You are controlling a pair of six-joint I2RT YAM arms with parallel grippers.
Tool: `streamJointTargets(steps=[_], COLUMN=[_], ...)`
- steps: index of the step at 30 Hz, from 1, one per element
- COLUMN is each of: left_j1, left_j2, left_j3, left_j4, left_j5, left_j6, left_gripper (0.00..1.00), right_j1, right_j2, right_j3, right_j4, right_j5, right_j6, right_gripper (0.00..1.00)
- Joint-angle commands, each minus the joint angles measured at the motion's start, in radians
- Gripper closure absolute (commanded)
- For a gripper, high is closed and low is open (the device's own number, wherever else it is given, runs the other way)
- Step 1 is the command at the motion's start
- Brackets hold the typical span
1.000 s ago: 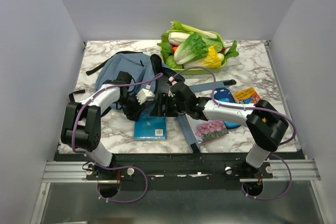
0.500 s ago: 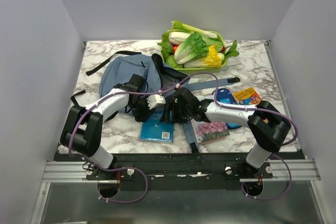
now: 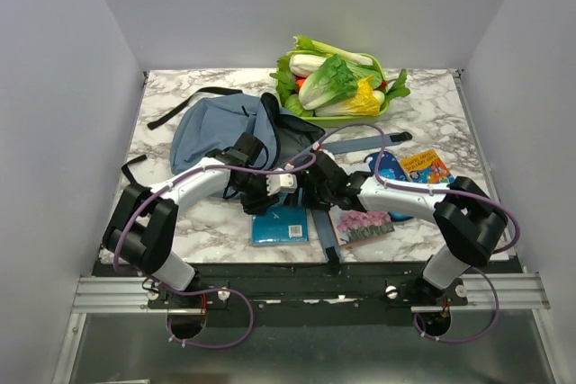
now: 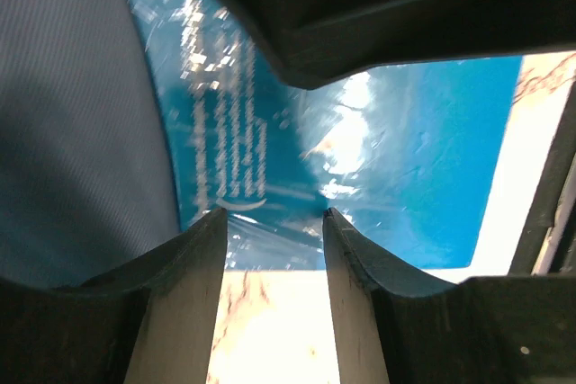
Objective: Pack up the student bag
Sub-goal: Move the book to the center of the board, then pick up the book from the center of the board.
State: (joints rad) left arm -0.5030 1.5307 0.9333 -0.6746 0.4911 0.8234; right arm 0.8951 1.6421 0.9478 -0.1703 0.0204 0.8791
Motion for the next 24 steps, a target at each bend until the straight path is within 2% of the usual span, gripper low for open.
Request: streamJointTargets(steps=[1, 8, 11, 16, 24], left_j1=[-0.048, -0.006, 0.058, 0.171, 0.172], left_j2=[0.025, -0.029, -0.040, -0.030, 0.042], left_j3=[-0.004, 0.001, 0.010, 0.019, -0.020], left_j4=[0.020, -0.013, 0.001, -0.046, 0.055], left_j5=[0.153, 0.075, 0.030, 0.029, -0.114], left_j6=[0.003, -0.009, -0.039, 0.035, 0.040], left_gripper=[0.46, 0.47, 0.48, 0.48, 0.51], right_j1=[-0.004, -0.019, -0.019, -0.019, -0.042], right_j2=[-0.027, -0.019, 0.001, 0.036, 0.113], right_j3=[-0.064, -0.103, -0.100, -0.066, 0.019], right_j4=[-0.089, -0.043, -0.006, 0.034, 0.049], right_j5=[0.133, 0.095, 0.055, 0.047, 0.023], right_j6=[-0.035, -0.043, -0.054, -0.080, -0.081], right_gripper=[0.22, 0.22, 0.22, 0.22, 0.23])
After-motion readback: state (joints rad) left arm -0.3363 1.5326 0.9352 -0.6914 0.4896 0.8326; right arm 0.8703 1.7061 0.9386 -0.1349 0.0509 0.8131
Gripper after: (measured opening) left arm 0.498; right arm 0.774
